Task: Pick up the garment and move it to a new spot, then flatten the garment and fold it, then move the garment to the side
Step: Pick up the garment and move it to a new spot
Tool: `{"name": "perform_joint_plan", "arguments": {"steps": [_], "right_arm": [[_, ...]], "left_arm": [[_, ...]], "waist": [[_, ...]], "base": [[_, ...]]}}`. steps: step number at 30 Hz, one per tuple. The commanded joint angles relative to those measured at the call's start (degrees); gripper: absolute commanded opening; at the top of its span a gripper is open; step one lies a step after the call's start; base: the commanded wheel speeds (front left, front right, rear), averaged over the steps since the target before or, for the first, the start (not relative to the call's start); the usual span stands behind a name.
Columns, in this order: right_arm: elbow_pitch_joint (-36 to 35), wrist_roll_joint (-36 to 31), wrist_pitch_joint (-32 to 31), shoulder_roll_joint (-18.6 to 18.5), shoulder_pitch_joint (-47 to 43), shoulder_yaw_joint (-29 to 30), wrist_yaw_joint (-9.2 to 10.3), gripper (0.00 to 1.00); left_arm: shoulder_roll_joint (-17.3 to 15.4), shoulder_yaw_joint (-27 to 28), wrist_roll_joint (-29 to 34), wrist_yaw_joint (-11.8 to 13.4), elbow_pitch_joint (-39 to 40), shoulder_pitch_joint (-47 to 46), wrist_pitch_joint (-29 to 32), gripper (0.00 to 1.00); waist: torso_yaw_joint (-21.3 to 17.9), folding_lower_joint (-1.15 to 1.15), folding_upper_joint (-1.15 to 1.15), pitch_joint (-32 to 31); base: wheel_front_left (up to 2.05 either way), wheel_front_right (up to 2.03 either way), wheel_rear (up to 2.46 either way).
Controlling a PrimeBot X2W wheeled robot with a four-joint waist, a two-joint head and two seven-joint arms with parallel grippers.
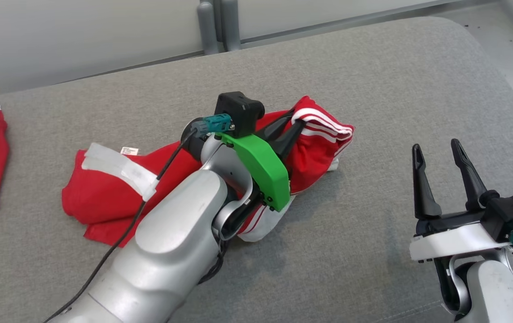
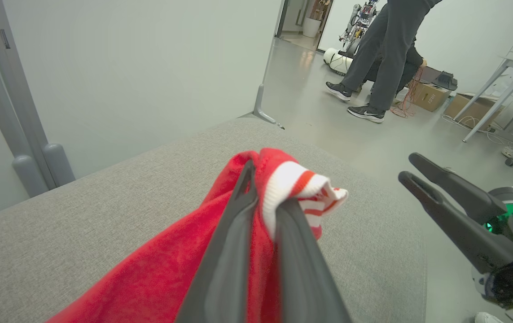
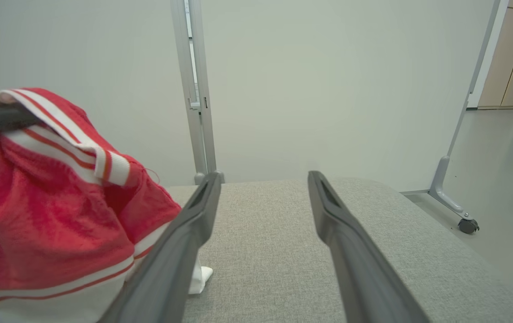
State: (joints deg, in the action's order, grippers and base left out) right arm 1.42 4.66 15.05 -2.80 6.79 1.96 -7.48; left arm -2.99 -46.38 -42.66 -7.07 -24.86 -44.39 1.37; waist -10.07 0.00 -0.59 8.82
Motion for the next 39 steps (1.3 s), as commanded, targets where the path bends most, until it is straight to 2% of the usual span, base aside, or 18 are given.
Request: {"name": "perform_joint_plan", "arguments": {"steps": [1,3,6,13,14,15,16,21,25,33,39], "right_arm": [[0.07,0.51,0.17,-0.17,0.86,-0.34,-0.03,1.00],[0.20,0.85,0.17,-0.17,1.25,-0.92,-0.03,1.00],[0.16,1.35,0.17,-0.17,2.16,-1.95,-0.03,1.00],[0.30,2.28,0.17,-0.17,3.15,-3.18,-0.03,1.00],[0.41,2.35,0.17,-0.16,3.22,-3.37,-0.03,1.00],[0.48,2.43,0.17,-0.16,3.34,-3.54,-0.03,1.00],[0.55,2.46,0.17,-0.17,3.54,-3.76,-0.03,1.00],[0.81,2.69,0.18,-0.16,4.22,-4.21,-0.03,1.00],[0.95,2.54,0.17,-0.18,4.17,-4.31,-0.03,1.00],[1.63,1.28,0.17,-0.19,3.15,-3.00,-0.03,1.00],[2.03,0.59,0.17,-0.19,2.44,-2.36,-0.03,1.00]], "left_arm": [[-0.10,0.15,-0.63,-0.28,-1.27,-1.15,-0.56,0.00],[-0.05,0.25,-0.69,-0.14,-3.89,-2.80,-1.59,0.00],[-0.14,0.81,1.72,1.39,-9.25,-6.07,-4.64,0.00],[-1.40,3.06,7.59,7.99,-21.97,-13.01,-14.87,0.00],[-1.54,3.22,8.39,8.83,-23.60,-13.53,-15.42,0.33],[-1.55,3.34,8.76,9.36,-25.31,-13.70,-15.73,0.84],[-1.52,3.59,8.76,9.54,-26.90,-13.73,-16.03,1.00],[-1.03,5.67,7.41,9.31,-32.34,-14.64,-16.54,1.00],[-0.71,7.40,6.85,8.68,-33.26,-15.34,-16.63,1.00],[-0.42,12.70,9.73,6.24,-23.32,-8.97,-16.55,1.00],[-0.33,15.83,12.23,5.56,-18.42,-3.11,-16.55,1.00]], "waist": [[-2.65,0.00,0.59,1.73],[-3.82,0.00,0.59,2.52],[-5.48,0.00,0.59,3.86],[-7.14,0.00,0.59,6.30],[-7.19,0.00,0.59,6.48],[-7.17,0.00,0.59,6.60],[-7.12,0.00,0.59,6.68],[-6.14,0.00,0.59,6.82],[-4.74,0.00,0.59,6.52],[0.15,0.00,0.59,3.84],[2.67,0.00,0.59,1.83]], "base": [[0.00,0.00,0.00],[0.00,0.00,0.00],[0.00,0.00,0.00],[0.00,0.00,0.00],[0.00,0.00,0.00],[0.00,0.00,0.00],[0.00,0.00,0.00],[0.00,0.00,0.00],[0.00,0.00,0.00],[0.00,0.00,0.00],[0.00,0.00,0.00]]}}
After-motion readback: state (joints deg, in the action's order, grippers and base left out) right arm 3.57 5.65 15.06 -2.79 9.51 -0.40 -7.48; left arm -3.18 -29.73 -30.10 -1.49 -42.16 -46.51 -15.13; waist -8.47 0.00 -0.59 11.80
